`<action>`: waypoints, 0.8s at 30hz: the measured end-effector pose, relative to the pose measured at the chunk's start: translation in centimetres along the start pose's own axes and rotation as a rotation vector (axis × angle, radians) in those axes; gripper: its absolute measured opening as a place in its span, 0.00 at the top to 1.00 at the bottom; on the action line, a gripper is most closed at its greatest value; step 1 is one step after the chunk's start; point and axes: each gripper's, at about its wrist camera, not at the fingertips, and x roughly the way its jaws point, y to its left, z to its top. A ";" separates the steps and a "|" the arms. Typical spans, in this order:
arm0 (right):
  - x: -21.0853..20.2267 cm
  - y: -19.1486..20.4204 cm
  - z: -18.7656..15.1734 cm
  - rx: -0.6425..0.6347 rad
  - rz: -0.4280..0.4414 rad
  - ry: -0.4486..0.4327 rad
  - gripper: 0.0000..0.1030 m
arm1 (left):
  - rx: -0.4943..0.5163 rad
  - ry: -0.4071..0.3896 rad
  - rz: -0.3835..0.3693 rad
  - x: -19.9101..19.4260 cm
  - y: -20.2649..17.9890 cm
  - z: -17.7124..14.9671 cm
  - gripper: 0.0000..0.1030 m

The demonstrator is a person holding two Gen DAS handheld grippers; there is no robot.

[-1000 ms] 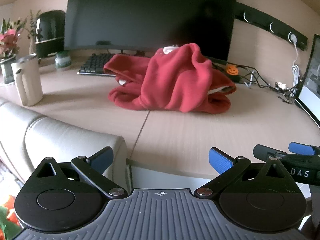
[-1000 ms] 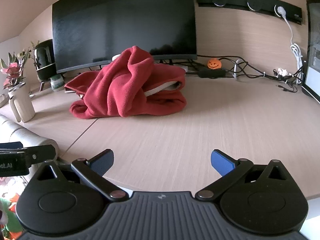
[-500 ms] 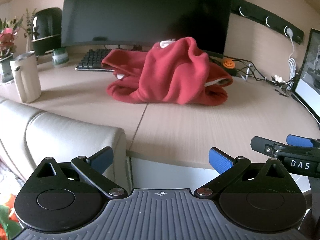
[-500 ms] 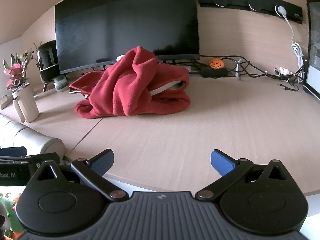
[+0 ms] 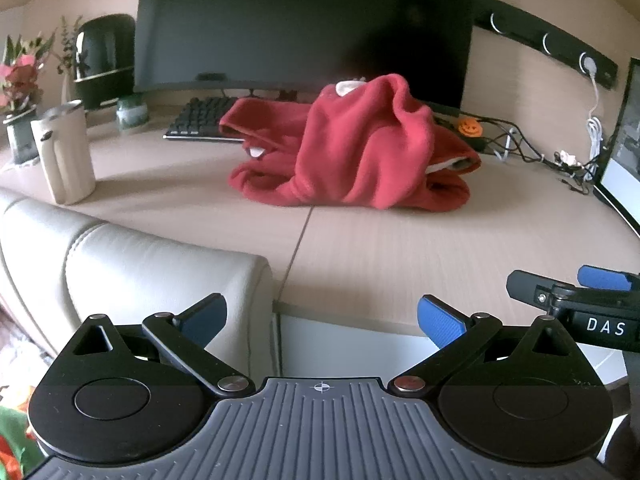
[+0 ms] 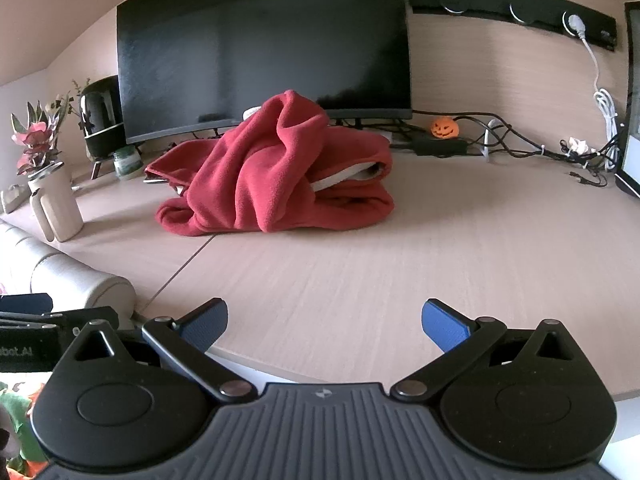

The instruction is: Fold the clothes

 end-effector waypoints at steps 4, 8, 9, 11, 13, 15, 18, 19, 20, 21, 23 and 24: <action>0.3 0.0 0.0 0.002 0.003 0.007 0.00 | -0.007 0.006 0.002 0.4 0.2 0.0 0.00; 0.5 -0.2 0.0 0.009 0.000 0.006 0.00 | -0.013 0.016 0.003 0.7 0.3 0.0 0.00; 0.5 -0.2 0.0 0.011 -0.002 0.005 0.00 | -0.010 0.015 0.003 0.7 0.2 0.0 0.00; 0.5 -0.3 -0.1 0.015 -0.005 0.007 0.00 | -0.008 0.011 -0.001 0.6 0.2 0.1 0.00; 0.6 -0.3 -0.1 0.016 -0.006 0.010 0.00 | -0.009 0.010 -0.009 0.6 0.2 0.2 0.00; 0.7 -0.3 -0.1 0.015 -0.006 0.012 0.00 | -0.012 0.013 -0.014 0.6 0.2 0.3 0.00; 0.7 -0.2 -0.1 0.012 -0.005 0.013 0.00 | -0.009 0.016 -0.002 0.7 0.2 0.2 0.00; 0.7 -0.2 -0.1 0.011 -0.004 0.014 0.00 | -0.006 0.016 0.002 0.8 0.2 0.1 0.00; 0.7 -0.2 -0.1 0.011 -0.004 0.015 0.00 | -0.004 0.016 0.004 0.8 0.1 0.1 0.00; 0.7 -0.2 -0.1 0.010 -0.003 0.015 0.00 | -0.003 0.015 0.008 0.8 0.1 0.0 0.00; 0.8 -0.1 -0.1 0.007 -0.002 0.017 0.00 | 0.003 0.013 0.013 0.7 0.1 -0.2 0.00; 0.8 0.0 -0.1 0.005 -0.001 0.019 0.00 | 0.006 0.012 0.015 0.7 0.0 -0.2 0.00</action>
